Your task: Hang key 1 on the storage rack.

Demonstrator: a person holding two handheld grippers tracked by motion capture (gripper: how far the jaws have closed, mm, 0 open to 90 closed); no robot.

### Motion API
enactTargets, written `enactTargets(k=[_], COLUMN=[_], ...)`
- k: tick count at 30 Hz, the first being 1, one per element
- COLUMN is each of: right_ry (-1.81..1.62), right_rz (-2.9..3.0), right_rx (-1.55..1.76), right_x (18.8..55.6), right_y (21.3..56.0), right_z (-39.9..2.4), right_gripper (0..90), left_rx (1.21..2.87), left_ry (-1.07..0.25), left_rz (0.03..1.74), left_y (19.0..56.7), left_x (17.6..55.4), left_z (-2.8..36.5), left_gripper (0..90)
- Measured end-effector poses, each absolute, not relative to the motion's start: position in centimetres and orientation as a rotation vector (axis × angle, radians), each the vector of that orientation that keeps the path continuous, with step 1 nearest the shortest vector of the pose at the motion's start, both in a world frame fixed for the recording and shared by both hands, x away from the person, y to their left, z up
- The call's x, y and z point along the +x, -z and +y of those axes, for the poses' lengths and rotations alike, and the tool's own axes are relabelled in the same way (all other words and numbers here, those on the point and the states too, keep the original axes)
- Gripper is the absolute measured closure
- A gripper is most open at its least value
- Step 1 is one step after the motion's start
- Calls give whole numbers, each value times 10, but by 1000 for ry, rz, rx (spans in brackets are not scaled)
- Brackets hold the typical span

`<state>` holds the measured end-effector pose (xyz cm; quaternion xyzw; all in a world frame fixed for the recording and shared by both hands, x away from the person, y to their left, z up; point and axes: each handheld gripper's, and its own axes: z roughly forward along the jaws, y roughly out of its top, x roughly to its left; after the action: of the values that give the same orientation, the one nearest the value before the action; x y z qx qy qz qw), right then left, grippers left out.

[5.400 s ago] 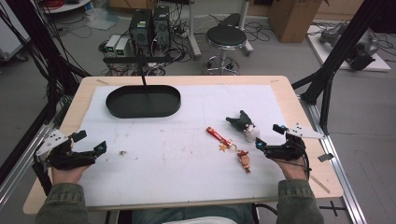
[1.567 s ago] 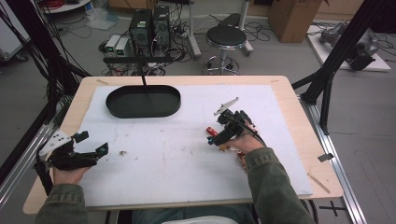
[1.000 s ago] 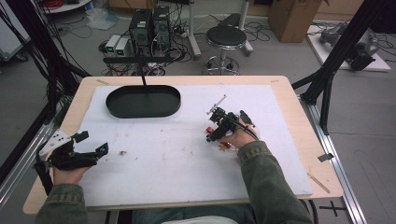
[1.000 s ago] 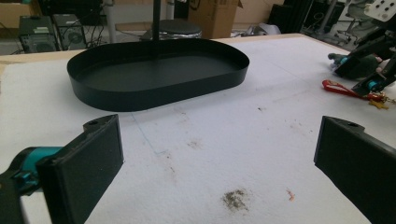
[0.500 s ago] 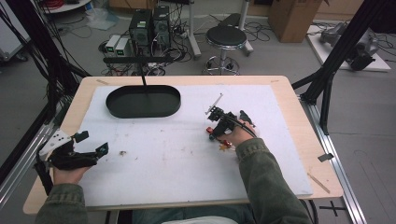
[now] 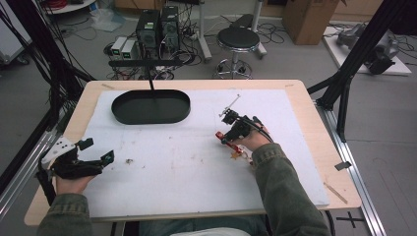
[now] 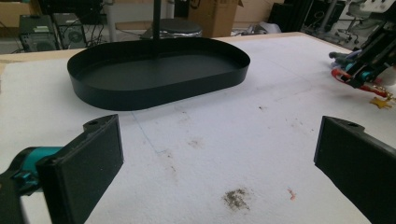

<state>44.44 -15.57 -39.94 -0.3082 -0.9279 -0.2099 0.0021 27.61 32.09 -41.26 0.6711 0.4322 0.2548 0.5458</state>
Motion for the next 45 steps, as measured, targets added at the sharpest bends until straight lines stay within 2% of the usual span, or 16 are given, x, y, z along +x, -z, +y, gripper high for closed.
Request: enactTargets(k=[15, 24, 45], right_ry=[909, 1017, 1117], right_rz=[-2868, -2842, -2843], right_rx=[-963, -942, -890], right_x=[435, 439, 444], right_y=[353, 339, 302], right_z=[-168, -166, -130], right_gripper=[745, 744, 744], left_rx=[1586, 1588, 1583], left_ry=[-604, -606, -602], left_rz=[1024, 1025, 1022], left_y=[412, 412, 412], left_x=[276, 276, 276], left_z=[321, 321, 321], left_gripper=[18, 18, 18])
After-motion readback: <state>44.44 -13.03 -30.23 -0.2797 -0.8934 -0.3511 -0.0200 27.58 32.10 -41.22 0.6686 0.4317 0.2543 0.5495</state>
